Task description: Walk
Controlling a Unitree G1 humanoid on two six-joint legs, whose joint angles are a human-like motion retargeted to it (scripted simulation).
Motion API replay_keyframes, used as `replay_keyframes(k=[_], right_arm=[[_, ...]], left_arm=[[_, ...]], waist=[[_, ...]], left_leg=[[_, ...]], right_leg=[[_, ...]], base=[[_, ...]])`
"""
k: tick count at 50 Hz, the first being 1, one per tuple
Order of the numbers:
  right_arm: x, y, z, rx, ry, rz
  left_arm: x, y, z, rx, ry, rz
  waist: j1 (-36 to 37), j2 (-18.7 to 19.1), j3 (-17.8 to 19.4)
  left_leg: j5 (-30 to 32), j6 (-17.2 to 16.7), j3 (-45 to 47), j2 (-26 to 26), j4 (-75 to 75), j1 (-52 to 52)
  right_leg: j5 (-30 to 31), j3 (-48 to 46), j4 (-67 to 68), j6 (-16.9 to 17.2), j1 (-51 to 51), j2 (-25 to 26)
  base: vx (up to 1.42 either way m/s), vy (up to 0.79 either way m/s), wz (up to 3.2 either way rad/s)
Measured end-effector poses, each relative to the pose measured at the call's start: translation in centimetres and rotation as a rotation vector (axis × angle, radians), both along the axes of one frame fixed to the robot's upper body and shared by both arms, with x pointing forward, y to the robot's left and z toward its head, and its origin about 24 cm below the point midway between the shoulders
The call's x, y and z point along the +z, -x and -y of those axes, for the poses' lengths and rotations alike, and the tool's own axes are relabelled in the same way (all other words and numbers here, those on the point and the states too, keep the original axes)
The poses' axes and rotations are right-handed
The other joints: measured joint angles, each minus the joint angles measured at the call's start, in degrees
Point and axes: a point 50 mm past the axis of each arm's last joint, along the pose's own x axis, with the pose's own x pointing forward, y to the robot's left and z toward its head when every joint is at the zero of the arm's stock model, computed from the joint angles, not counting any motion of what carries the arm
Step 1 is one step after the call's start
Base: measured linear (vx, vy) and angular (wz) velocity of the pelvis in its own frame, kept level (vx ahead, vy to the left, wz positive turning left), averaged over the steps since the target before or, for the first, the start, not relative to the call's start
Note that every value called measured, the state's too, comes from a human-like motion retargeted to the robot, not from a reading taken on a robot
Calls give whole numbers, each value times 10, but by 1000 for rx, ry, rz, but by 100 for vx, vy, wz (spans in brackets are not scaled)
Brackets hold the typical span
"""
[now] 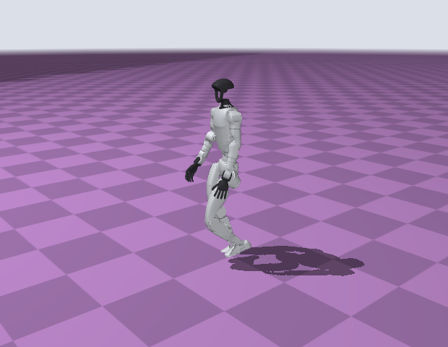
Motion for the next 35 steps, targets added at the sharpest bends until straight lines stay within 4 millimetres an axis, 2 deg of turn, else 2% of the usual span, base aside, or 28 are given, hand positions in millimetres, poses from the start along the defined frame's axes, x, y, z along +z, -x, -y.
replay_keyframes(k=[5, 8, 10, 12, 15, 18, 20, 22, 25, 28, 30, 33, 35], right_arm=[[33, -53, -11, 53, -31, 210], [45, -68, -17, 73, -50, 275], [47, -70, -19, 80, -53, 288], [42, -65, -22, 90, -60, 266], [23, -40, -28, 95, -87, 156], [3, -15, -32, 94, -121, 14], [-8, 3, -31, 95, -125, -78], [-17, 20, -27, 86, -119, -158], [-26, 45, -19, 44, -108, -246], [-31, 66, -10, -12, -95, -307], [-34, 79, -6, -49, -86, -341], [-36, 95, 1, -95, -74, -377], [-38, 106, 2, -113, -69, -399]], left_arm=[[-15, 80, -24, 94, -21, -239], [-17, 116, -32, 143, -24, -336], [-16, 132, -34, 163, -26, -383], [-16, 139, -34, 155, -25, -407], [-17, 136, -31, 133, -21, -415], [-17, 99, -28, 82, -24, -328], [-14, 64, -24, 43, -32, -233], [-6, 23, -19, 16, -39, -114], [15, -39, -10, 12, -28, 85], [45, -97, 1, 29, 12, 289], [68, -128, 8, 31, 43, 416], [99, -161, 17, 18, 79, 568], [109, -170, 22, 12, 95, 627]], waist=[[18, -40, 2], [21, -52, -1], [21, -59, -4], [19, -74, -6], [8, -106, -8], [-12, -147, -17], [-27, -151, -18], [-42, -145, -14], [-64, -128, -6], [-81, -108, 3], [-89, -92, 7], [-91, -61, 9], [-92, -56, 9]], left_leg=[[9, -9, 16, -66, -280, -29], [21, -16, 8, -101, -389, -27], [29, -12, 7, -116, -388, -22], [43, 0, 14, -139, -359, -10], [42, 28, 28, -183, -320, 12], [48, 53, 34, -237, -364, 52], [45, 59, 23, -251, -392, 86], [39, 57, 6, -252, -421, 129], [29, 49, -20, -243, -462, 194], [15, 42, -40, -223, -492, 249], [2, 37, -48, -202, -502, 280], [-35, 27, -51, -161, -480, 304], [-62, 21, -53, -151, -434, 311]], right_leg=[[-18, 7, -50, 13, 83, -41], [-47, 3, -22, 15, 99, -62], [-68, 6, 26, 18, 104, -75], [-76, 13, 102, 30, 102, -98], [-24, 22, 265, 67, 73, -147], [75, 37, 444, 95, -18, -214], [90, 38, 517, 83, -75, -240], [59, 30, 546, 59, -125, -258], [3, 13, 514, 33, -189, -265], [-17, -3, 398, 33, -229, -239], [-11, -7, 292, 44, -240, -204], [14, 1, 123, 60, -228, -134], [15, 10, 101, 60, -225, -114]], base=[[3, 1, -29], [1, 1, -6], [0, 0, 0], [0, 0, 0], [0, 0, 0], [0, 0, 0], [0, 0, 0], [0, 0, 0], [0, 0, 0], [0, 0, 0], [0, 0, 0], [0, 0, 0], [0, 0, 0]])
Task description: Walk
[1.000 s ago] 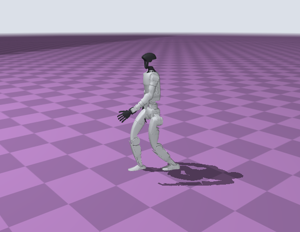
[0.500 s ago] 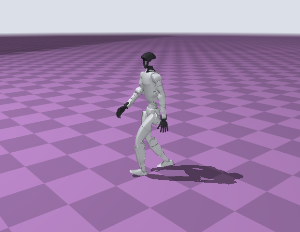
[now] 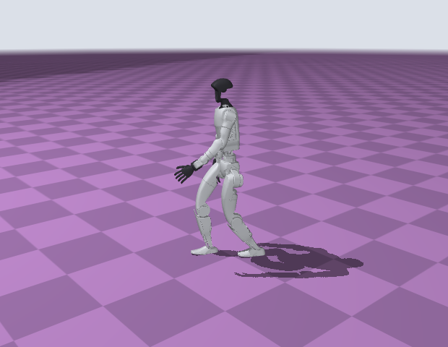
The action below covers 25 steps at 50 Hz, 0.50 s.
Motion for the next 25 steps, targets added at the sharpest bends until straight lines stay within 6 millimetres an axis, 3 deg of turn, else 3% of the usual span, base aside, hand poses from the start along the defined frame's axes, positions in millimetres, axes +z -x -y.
replay_keyframes(k=[3, 6, 9, 12, 18, 23, 25], right_arm=[[-1, 7, 0, -13, 13, -4], [0, 5, 1, -13, 33, 11], [4, -16, 2, 16, 48, 74], [11, -45, -1, 67, 60, 162], [41, -117, -11, 139, 57, 424], [72, -164, -21, 174, 25, 621], [78, -172, -25, 180, 13, 660]], left_arm=[[2, 1, 5, 2, 20, 24], [-14, 17, 10, 4, 41, -29], [-38, 44, 9, -6, 23, -146], [-67, 80, 1, -16, -35, -308], [-110, 174, -37, 41, -124, -654], [-123, 248, -62, 107, -125, -875], [-124, 272, -65, 129, -117, -941]], waist=[[1, 23, -2], [8, 55, 0], [24, 84, -9], [47, 77, -11], [88, 36, 0], [102, -9, -5], [105, -14, -4]], left_leg=[[-18, -22, -1, 31, 106, -4], [32, -57, 16, 87, 279, -52], [93, -66, 27, 149, 447, -154], [91, -42, 40, 164, 509, -240], [52, -22, 71, 126, 333, -331], [97, -37, 70, 49, 30, -326], [103, -41, 62, 34, 10, -327]], right_leg=[[10, -6, 17, -16, 21, 35], [2, -24, 36, -44, 49, 74], [-8, -37, 4, -70, 81, 111], [-24, -29, -31, -76, 128, 117], [-46, -11, -98, -64, 244, 91], [-77, -11, -118, -54, 304, 38], [-98, -11, -82, -52, 312, 27]], base=[[0, 0, 0], [0, 0, 0], [0, 0, 0], [0, 0, 0], [1, -1, -34], [1, 1, -32], [-1, 1, -25]])
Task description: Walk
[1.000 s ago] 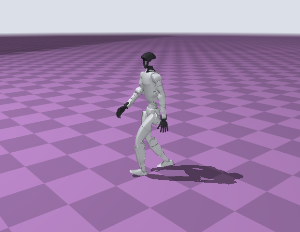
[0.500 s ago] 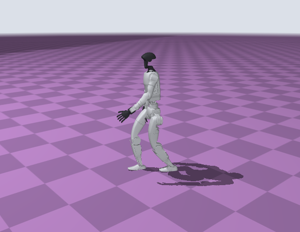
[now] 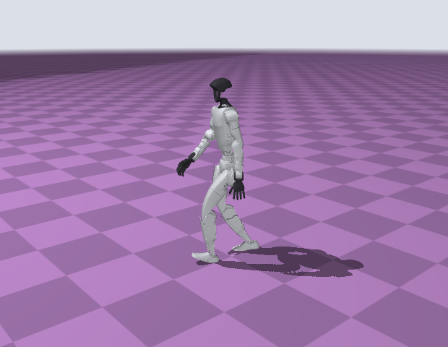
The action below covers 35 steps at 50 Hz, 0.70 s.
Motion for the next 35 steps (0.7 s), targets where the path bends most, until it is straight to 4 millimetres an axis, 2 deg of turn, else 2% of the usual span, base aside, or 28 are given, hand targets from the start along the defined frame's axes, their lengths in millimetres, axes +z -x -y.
replay_keyframes(k=[2, 4, 5, 7, 8, 10, 12, 15, 18, 20, 22, 25, 27, 30, 32, 35], right_arm=[[1, -1, -2, 10, -3, 8], [-4, 5, -5, 22, -8, -16], [-8, 11, -7, 29, -13, -41], [-21, 27, -10, 42, -25, -120], [-26, 33, -11, 49, -32, -159], [-37, 46, -12, 65, -35, -242], [-46, 61, -10, 76, -27, -322], [-57, 84, -3, 66, -14, -426], [-65, 106, 4, 28, -10, -504], [-69, 120, 9, -2, -11, -548], [-72, 134, 13, -34, -11, -585], [-76, 150, 17, -76, -14, -627], [-78, 161, 17, -92, -16, -651], [-79, 167, 16, -107, -19, -657], [-79, 170, 16, -115, -16, -656], [-79, 166, 16, -120, -9, -634]], left_arm=[[0, 15, -2, 4, 3, -44], [-1, 21, 0, -9, 12, -70], [-1, 24, 0, -18, 16, -82], [-1, 14, 4, -46, 28, -66], [-1, 3, 6, -64, 32, -43], [0, -24, 10, -108, 34, 21], [5, -58, 14, -156, 25, 113], [20, -116, 23, -198, 12, 280], [43, -170, 34, -201, 20, 462], [61, -203, 42, -201, 35, 582], [81, -230, 50, -210, 54, 692], [108, -260, 62, -236, 81, 826], [116, -267, 68, -255, 94, 872], [120, -269, 74, -273, 112, 901], [115, -264, 78, -281, 127, 887], [99, -246, 83, -296, 149, 824]], waist=[[1, -12, -2], [-2, -30, -3], [-5, -40, -3], [-15, -65, -4], [-20, -83, -7], [-34, -98, -8], [-46, -97, -5], [-66, -85, 3], [-86, -67, 13], [-95, -54, 19], [-101, -36, 22], [-103, -5, 24], [-105, -2, 24], [-105, 19, 22], [-105, 39, 22], [-99, 71, 22]], left_leg=[[14, 5, 1, -18, 16, 8], [26, 16, 7, -42, 46, 20], [29, 23, 11, -56, 62, 27], [26, 42, 20, -90, 68, 47], [33, 51, 24, -111, 46, 62], [35, 61, 21, -134, 20, 93], [31, 63, 7, -141, -6, 133], [26, 57, -20, -138, -48, 199], [16, 49, -44, -125, -77, 256], [5, 44, -57, -110, -90, 289], [-9, 40, -65, -88, -96, 317], [-42, 29, -69, -46, -75, 339], [-67, 22, -70, -40, -31, 345], [-92, 4, -75, -14, 54, 345], [-83, -19, -72, 13, 140, 331], [-20, -60, -61, 63, 306, 280]], right_leg=[[-16, 6, 57, 6, 4, -18], [-10, 13, 139, 21, 1, -45], [2, 16, 187, 31, -4, -61], [69, 21, 310, 57, -39, -104], [106, 29, 375, 67, -72, -133], [151, 34, 472, 65, -127, -171], [143, 31, 527, 43, -176, -194], [94, 19, 543, 11, -241, -209], [57, 1, 469, 1, -291, -197], [49, -11, 386, 7, -312, -176], [58, -14, 277, 21, -319, -136], [86, -6, 96, 42, -308, -61], [85, 5, 76, 45, -309, -45], [106, 2, 76, 37, -292, -10], [116, -6, 91, 25, -279, 17], [109, -20, 111, -2, -259, 57]], base=[[1, 2, -22], [0, 0, 0], [0, 0, 0], [0, 0, 0], [0, 0, 0], [0, 0, 0], [0, 0, 0], [0, 0, 0], [0, 0, 0], [0, 0, 0], [0, 0, 0], [-1, -2, -21], [-1, -1, -9], [0, 0, 0], [0, 0, 0], [-1, -1, -6]])
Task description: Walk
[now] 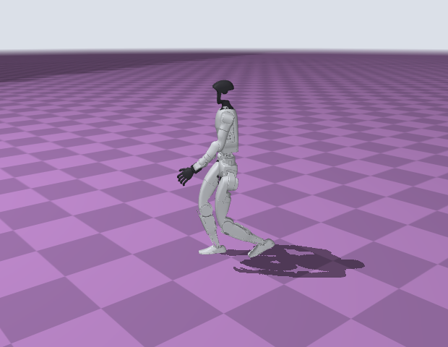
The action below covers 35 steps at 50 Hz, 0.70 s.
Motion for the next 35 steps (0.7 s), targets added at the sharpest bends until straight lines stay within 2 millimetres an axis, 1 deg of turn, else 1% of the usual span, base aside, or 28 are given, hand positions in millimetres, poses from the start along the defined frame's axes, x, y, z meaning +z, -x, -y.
replay_keyframes(k=[2, 4, 7, 9, 12, 15, 18, 20, 22, 25, 27, 29, 30, 32, 33, 35], right_arm=[[3, -13, 1, 13, 7, 40], [6, -27, 0, 34, 12, 84], [14, -53, -2, 76, 17, 165], [21, -72, -5, 103, 15, 228], [34, -101, -10, 133, 5, 332], [49, -127, -15, 153, -13, 439], [64, -150, -21, 172, -32, 532], [73, -162, -23, 182, -45, 581], [78, -166, -26, 187, -53, 608], [80, -169, -28, 191, -62, 623], [78, -165, -29, 193, -65, 610], [70, -157, -31, 196, -71, 570], [65, -150, -31, 197, -74, 542], [55, -136, -33, 202, -87, 474], [50, -131, -34, 206, -96, 442], [41, -118, -36, 215, -109, 373]], left_arm=[[-11, 12, 1, -15, -10, -54], [-22, 26, -1, -30, -33, -116], [-39, 48, -10, -34, -80, -213], [-51, 66, -20, -19, -108, -284], [-66, 95, -38, 27, -141, -394], [-78, 126, -57, 83, -162, -497], [-85, 154, -73, 131, -178, -584], [-88, 171, -81, 161, -183, -631], [-91, 188, -85, 183, -185, -679], [-94, 207, -90, 210, -185, -735], [-95, 214, -90, 216, -184, -759], [-96, 219, -90, 219, -183, -781], [-96, 221, -90, 219, -183, -790], [-96, 216, -87, 213, -179, -782], [-96, 210, -86, 209, -176, -770], [-94, 195, -82, 191, -175, -732]], waist=[[7, 20, -9], [17, 22, -12], [32, 9, -11], [43, -2, -7], [57, -18, 0], [69, -37, 5], [77, -59, 3], [79, -74, -1], [82, -76, 0], [86, -91, -4], [87, -105, -6], [87, -122, -6], [85, -131, -7], [80, -152, -9], [77, -166, -11], [68, -184, -14]], left_leg=[[49, -13, 4, 35, 104, -64], [68, -5, 14, 53, 175, -116], [51, 23, 28, 61, 220, -186], [29, 39, 39, 60, 201, -223], [3, 52, 55, 49, 120, -264], [-1, 52, 68, 29, -8, -287], [27, 40, 67, -12, -173, -292], [49, 35, 62, -40, -282, -286], [47, 33, 54, -52, -301, -296], [66, 37, 56, -75, -311, -291], [84, 42, 62, -94, -288, -286], [96, 51, 70, -115, -260, -281], [100, 56, 73, -127, -246, -278], [100, 70, 80, -156, -238, -266], [105, 78, 84, -174, -251, -255], [104, 91, 85, -201, -266, -235]], right_leg=[[-6, -6, -17, -18, 11, 26], [-22, -2, -23, -28, 27, 34], [-45, 9, -40, -33, 65, 34], [-56, 17, -57, -31, 97, 29], [-68, 25, -84, -28, 150, 19], [-79, 32, -111, -25, 198, 4], [-94, 34, -136, -23, 234, -21], [-108, 34, -139, -23, 247, -40], [-129, 32, -110, -23, 253, -47], [-155, 34, -61, -18, 260, -68], [-164, 38, -14, -9, 263, -88], [-157, 41, 45, 5, 261, -112], [-147, 43, 79, 13, 258, -124], [-92, 48, 167, 37, 236, -158], [-57, 54, 219, 49, 214, -180], [10, 59, 313, 62, 170, -217]], base=[[-3, -4, -19], [-1, -2, -9], [0, -1, -7], [-1, -3, -28], [0, -1, -38], [0, -1, -42], [1, 0, -34], [-1, 1, -27], [-2, 1, -30], [3, 2, -34], [4, 2, -29], [2, 1, -11], [0, 0, 0], [0, 0, 0], [0, 0, 0], [-1, 5, -15]])
